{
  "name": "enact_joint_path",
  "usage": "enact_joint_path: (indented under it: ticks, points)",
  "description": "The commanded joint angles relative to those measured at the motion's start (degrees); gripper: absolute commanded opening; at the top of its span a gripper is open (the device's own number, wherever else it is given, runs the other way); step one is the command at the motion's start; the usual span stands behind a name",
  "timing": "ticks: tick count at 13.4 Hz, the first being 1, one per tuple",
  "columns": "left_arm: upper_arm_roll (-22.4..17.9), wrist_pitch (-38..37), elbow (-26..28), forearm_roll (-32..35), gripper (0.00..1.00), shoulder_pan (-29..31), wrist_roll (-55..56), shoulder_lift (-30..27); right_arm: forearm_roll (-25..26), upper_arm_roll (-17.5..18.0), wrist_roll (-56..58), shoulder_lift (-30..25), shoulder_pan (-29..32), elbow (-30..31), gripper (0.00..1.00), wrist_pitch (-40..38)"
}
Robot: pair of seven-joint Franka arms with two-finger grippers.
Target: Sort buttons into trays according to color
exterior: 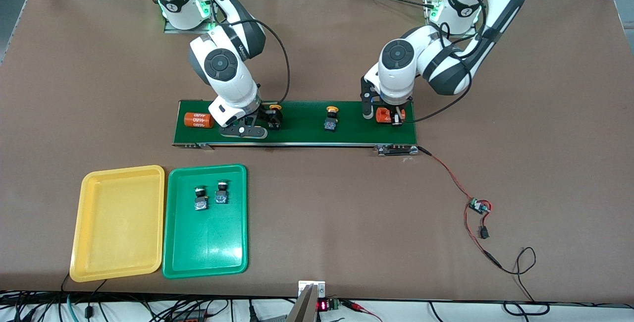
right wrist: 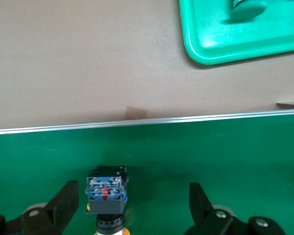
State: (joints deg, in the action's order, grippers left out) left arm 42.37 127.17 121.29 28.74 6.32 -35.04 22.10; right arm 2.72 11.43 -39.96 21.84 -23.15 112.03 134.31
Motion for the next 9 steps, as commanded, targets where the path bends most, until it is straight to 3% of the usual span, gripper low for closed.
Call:
enact_joint_path:
  ticks: [1,2,3,5,7,9]
  points:
    - [-0.8,-0.5,-1.2,2.1,0.17,-1.9,-1.4,1.1,0.4,-0.3,-1.4,2.4,-1.6,-1.0,1.0,0.3]
    - [-0.8,-0.3,-1.2,2.4,0.82,-2.4,-0.9,1.5,0.4,-0.3,-1.4,3.2,-2.4,-1.0,1.0,0.3]
    - [-0.8,-0.3,-1.2,2.4,1.0,-2.6,-0.8,1.5,0.5,-0.3,-1.8,3.7,-2.7,-1.0,1.0,0.2]
    - [-3.2,-0.2,-1.4,1.8,1.0,-2.5,-1.3,-0.1,0.5,-0.3,-2.0,3.8,-2.6,-0.9,0.99,-0.3]
    - [-4.2,-0.1,-1.6,1.5,1.0,-2.4,-1.3,-2.2,0.6,-0.3,-1.4,3.8,-2.3,-0.7,0.8,-0.7]
    - [-8.1,-0.5,-4.2,1.5,1.0,-2.3,-1.4,-4.2,0.8,-0.3,-1.3,3.4,-2.2,-0.8,0.63,-2.1]
